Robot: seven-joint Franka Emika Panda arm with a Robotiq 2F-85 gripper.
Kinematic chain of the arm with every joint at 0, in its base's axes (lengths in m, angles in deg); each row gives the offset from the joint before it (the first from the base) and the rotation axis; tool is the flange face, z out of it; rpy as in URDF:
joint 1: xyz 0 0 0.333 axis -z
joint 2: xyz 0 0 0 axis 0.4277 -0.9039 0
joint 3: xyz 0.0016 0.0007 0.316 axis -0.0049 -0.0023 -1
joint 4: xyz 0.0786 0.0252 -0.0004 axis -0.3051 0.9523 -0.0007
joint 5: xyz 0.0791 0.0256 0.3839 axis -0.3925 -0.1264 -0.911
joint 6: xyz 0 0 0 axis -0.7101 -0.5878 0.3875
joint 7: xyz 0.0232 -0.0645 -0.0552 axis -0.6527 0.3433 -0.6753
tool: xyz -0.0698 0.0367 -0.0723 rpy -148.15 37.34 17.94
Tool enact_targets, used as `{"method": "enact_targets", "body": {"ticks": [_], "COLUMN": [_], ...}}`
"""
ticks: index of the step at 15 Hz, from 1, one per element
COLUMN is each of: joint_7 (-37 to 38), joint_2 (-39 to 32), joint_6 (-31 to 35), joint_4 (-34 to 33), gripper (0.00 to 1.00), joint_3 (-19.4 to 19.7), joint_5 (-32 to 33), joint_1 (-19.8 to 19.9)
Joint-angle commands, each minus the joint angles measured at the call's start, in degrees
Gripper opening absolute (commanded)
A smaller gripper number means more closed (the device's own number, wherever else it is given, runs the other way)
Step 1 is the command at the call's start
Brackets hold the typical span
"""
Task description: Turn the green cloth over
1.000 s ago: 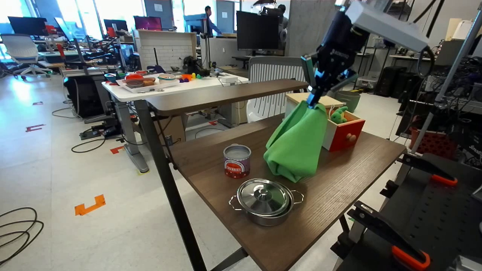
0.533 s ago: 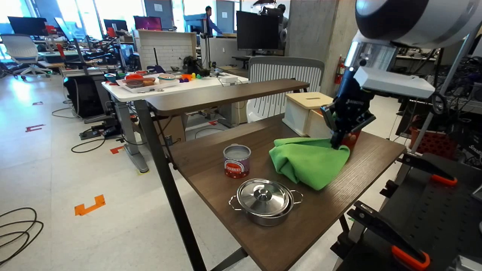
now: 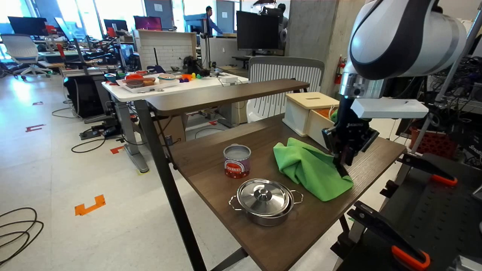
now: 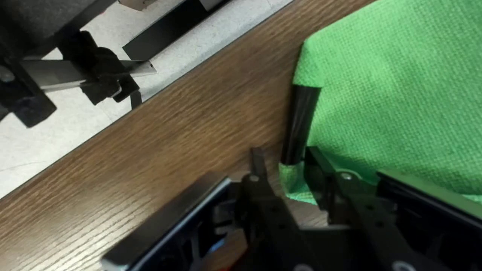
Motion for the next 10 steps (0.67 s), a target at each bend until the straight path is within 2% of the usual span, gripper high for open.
{"method": "enact_targets", "body": {"ticks": [1, 2, 3, 4, 7, 8, 10], "joint_7": [-2.3, -0.1, -0.5, -0.7, -0.3, -0.7, -0.7], "joint_2": [5.8, 1.2, 2.3, 3.5, 7.6, 4.6, 5.4], "joint_6": [-9.6, -3.8, -6.1, -7.4, -3.8, -5.8, -5.0], "joint_4": [0.1, -0.7, -0.9, -0.8, 3.0, 0.0, 0.9], "gripper": [0.66, 0.48, 0.56, 0.88, 0.98, 0.81, 0.95], "joint_3": [2.6, 0.9, 1.1, 1.1, 1.4, 1.0, 0.8], "joint_5": [7.0, 4.1, 5.4, 6.1, 7.0, 6.1, 6.1], "joint_1": [-2.1, -0.8, -0.9, -0.8, -1.9, -0.9, -1.0]}}
